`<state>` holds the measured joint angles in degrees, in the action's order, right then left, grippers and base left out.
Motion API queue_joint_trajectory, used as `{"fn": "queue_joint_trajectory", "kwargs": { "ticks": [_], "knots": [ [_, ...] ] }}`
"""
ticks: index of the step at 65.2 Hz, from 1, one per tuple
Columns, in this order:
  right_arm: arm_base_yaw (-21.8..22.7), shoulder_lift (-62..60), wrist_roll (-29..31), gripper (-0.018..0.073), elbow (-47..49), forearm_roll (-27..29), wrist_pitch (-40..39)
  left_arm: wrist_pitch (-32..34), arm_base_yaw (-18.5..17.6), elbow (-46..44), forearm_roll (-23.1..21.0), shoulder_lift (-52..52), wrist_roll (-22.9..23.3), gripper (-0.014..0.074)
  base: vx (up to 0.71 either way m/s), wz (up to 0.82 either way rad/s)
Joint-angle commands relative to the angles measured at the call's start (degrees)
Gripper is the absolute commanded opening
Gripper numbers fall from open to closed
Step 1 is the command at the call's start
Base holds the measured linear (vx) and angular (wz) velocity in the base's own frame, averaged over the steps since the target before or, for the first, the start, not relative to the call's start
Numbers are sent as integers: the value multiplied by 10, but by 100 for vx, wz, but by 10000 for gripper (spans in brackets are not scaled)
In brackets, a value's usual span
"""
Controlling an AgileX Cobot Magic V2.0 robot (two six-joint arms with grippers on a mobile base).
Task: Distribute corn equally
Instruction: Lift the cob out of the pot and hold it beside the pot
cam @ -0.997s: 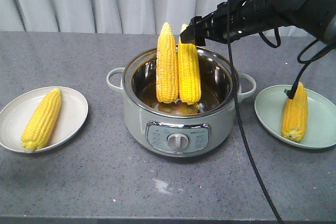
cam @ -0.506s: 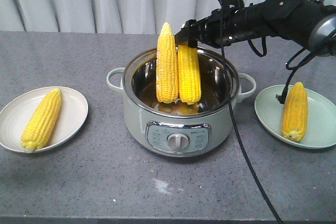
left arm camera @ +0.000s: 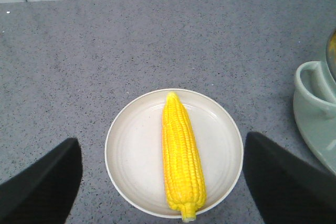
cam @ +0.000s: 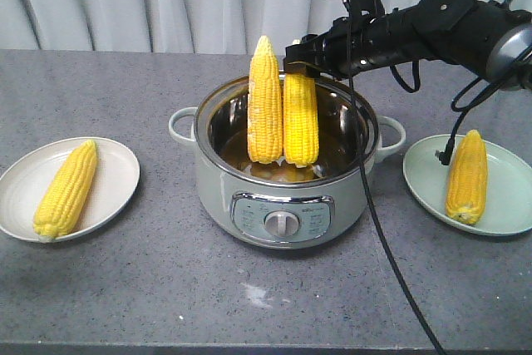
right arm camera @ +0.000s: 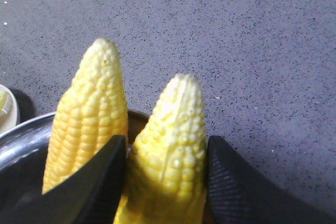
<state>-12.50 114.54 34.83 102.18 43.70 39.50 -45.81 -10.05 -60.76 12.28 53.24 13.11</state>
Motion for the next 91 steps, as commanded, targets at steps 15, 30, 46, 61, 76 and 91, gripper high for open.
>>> {"fn": "queue_joint_trajectory", "kwargs": {
  "ticks": [15, 30, 46, 61, 76, 91],
  "knots": [
    [1, -33, 6, 110, 19, 32, -17, 39, 0, -13, 5, -8, 5, 588, 0, 0],
    [3, -43, 6, 83, 19, 37, -15, 39, 0, -13, 5, -8, 5, 588, 0, 0],
    [3, -98, 6, 85, 19, 27, -4, 39, 0, -13, 5, -8, 5, 588, 0, 0],
    [3, -184, -12, 90, 19, -27, 22, 39, 0, -13, 5, -8, 5, 588, 0, 0],
    [3, -271, -101, 95, 19, -176, 81, 39, 0, -13, 5, -8, 5, 588, 0, 0],
    [3, -339, -155, 98, 18, -271, 130, 39, 0, -13, 5, -8, 5, 588, 0, 0]
  ]
}}
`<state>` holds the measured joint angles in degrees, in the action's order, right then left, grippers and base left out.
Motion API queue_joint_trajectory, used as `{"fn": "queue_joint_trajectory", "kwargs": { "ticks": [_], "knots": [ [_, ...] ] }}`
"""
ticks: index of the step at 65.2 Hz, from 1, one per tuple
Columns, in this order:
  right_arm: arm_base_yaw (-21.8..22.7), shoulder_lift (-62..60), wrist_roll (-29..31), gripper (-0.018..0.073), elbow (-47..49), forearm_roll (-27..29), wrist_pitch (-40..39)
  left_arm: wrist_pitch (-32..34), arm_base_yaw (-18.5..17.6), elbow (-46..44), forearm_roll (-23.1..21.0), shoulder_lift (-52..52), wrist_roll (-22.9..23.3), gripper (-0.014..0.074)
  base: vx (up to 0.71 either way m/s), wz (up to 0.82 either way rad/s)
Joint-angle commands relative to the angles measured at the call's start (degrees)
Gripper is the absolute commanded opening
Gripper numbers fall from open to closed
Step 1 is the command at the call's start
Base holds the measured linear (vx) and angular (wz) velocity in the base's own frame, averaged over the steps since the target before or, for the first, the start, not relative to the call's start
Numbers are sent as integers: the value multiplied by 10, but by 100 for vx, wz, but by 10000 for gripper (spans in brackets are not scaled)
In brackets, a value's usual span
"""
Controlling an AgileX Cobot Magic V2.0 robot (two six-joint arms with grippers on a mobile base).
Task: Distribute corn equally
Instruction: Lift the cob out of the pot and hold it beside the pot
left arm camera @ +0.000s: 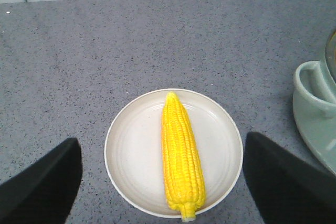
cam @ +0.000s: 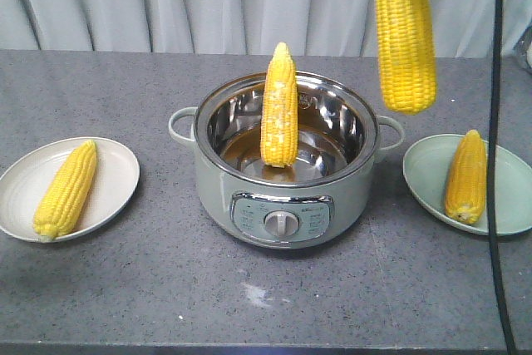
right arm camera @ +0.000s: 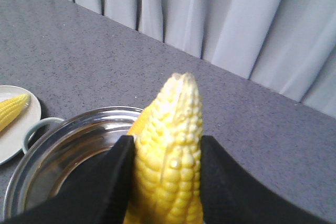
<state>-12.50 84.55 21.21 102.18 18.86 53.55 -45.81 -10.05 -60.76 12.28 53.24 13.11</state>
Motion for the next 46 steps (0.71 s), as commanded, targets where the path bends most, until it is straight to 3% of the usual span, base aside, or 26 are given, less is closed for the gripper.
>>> {"fn": "queue_joint_trajectory", "kwargs": {
  "ticks": [1, 11, 28, 46],
  "knots": [
    [3, -41, -22, 98, 18, -27, -6, 39, 0, -13, 5, -8, 5, 588, 0, 0],
    [3, -75, -46, 98, -21, -65, 31, 39, 0, -13, 5, -8, 5, 588, 0, 0],
    [3, -176, -130, 98, -173, -154, -19, 36, 0, -13, 5, -8, 5, 588, 0, 0],
    [3, -256, -198, 98, -224, -215, -9, 35, 0, -13, -2, -8, 5, 588, 0, 0]
  ]
}}
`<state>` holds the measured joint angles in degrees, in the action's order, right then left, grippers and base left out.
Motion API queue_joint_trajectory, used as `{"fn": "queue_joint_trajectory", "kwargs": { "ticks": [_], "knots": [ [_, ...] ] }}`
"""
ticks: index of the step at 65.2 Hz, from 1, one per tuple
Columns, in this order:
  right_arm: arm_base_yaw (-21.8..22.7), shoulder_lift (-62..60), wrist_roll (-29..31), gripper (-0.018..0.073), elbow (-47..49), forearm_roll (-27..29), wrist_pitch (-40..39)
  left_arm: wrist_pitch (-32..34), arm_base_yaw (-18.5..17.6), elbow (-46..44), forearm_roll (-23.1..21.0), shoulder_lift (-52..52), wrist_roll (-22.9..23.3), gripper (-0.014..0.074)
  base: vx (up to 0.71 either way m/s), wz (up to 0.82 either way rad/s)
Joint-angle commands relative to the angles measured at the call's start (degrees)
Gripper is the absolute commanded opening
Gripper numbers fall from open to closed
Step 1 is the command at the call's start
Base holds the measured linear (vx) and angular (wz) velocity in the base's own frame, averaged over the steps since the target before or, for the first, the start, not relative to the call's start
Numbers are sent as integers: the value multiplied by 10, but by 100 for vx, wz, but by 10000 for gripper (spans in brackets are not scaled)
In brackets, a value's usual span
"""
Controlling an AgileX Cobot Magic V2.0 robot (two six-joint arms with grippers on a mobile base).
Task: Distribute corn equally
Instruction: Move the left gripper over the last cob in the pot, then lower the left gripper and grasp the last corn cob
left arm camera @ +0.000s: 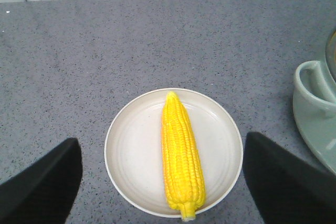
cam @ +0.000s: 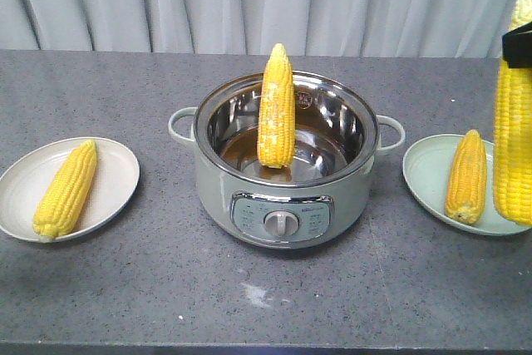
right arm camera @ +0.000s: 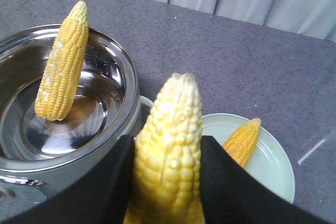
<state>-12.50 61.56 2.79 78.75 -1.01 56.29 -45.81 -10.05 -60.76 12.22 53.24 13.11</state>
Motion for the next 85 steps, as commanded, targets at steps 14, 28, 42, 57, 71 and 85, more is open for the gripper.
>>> {"fn": "queue_joint_trajectory", "kwargs": {
  "ticks": [14, 28, 42, 57, 71, 85],
  "knots": [
    [3, -54, -32, 98, 10, -32, -33, 41, -2, -13, -34, -6, -18, 588, 0, 0],
    [3, -53, -34, 98, 10, -30, -34, 64, -2, -23, -194, 26, -131, 588, 0, 0],
    [3, -53, -34, 98, 10, -30, -34, 52, -22, -104, -350, 106, -252, 588, 0, 0],
    [3, -53, -34, 98, 10, -29, -34, 46, -100, -211, -382, 211, -270, 588, 0, 0],
    [3, -53, -34, 98, 10, -29, -38, 43, -177, -297, -378, 327, -264, 588, 0, 0],
    [3, -53, -34, 98, 10, -29, -40, 40, -223, -380, -312, 430, -206, 588, 0, 0]
  ]
}}
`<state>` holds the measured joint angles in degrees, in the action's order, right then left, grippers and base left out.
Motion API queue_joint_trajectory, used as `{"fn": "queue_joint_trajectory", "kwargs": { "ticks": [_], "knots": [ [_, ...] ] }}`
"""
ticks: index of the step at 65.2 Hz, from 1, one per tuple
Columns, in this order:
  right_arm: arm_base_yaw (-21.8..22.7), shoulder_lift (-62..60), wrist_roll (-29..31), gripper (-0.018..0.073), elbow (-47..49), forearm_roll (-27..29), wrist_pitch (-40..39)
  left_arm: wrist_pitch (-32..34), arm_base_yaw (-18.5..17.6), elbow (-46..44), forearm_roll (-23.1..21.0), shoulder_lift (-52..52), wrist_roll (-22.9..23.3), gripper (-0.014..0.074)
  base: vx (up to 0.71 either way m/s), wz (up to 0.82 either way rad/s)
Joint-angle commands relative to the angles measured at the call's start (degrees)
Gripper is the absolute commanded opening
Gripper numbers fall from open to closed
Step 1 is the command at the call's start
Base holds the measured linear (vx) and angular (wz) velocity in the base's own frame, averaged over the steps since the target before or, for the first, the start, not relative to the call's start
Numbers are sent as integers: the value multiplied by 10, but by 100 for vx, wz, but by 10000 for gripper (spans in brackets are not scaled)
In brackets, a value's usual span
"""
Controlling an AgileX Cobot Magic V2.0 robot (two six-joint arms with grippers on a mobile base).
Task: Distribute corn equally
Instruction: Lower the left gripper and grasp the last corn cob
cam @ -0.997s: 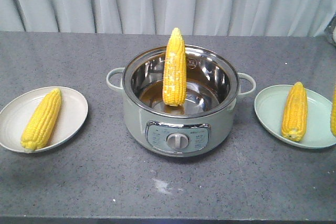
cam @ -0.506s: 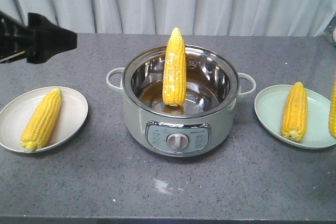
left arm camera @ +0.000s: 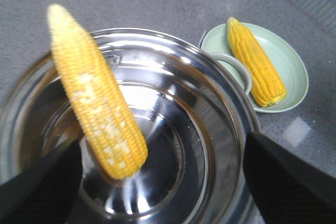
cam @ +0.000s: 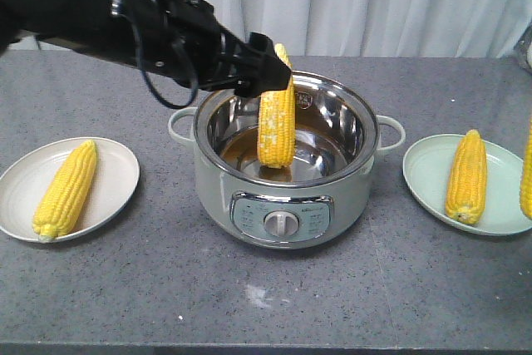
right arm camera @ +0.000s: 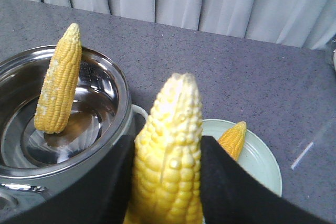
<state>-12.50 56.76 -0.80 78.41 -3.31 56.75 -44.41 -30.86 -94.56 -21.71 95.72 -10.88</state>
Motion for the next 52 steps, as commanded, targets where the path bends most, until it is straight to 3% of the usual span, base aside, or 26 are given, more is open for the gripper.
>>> {"fn": "queue_joint_trajectory", "kwargs": {
  "ticks": [1, 14, 34, 52],
  "knots": [
    [3, -5, 2, 98, 14, -6, -45, 24, -18, -50, 42, 13, 46, 588, 0, 0],
    [3, -5, 2, 98, 14, -6, -45, -4, -42, -117, 151, 82, 141, 588, 0, 0],
    [3, -5, 2, 98, 14, -6, -46, -18, -55, -143, 212, 140, 216, 588, 0, 0],
    [3, -5, 2, 98, 14, -6, -46, -5, -55, -143, 256, 171, 247, 588, 0, 0]
  ]
}}
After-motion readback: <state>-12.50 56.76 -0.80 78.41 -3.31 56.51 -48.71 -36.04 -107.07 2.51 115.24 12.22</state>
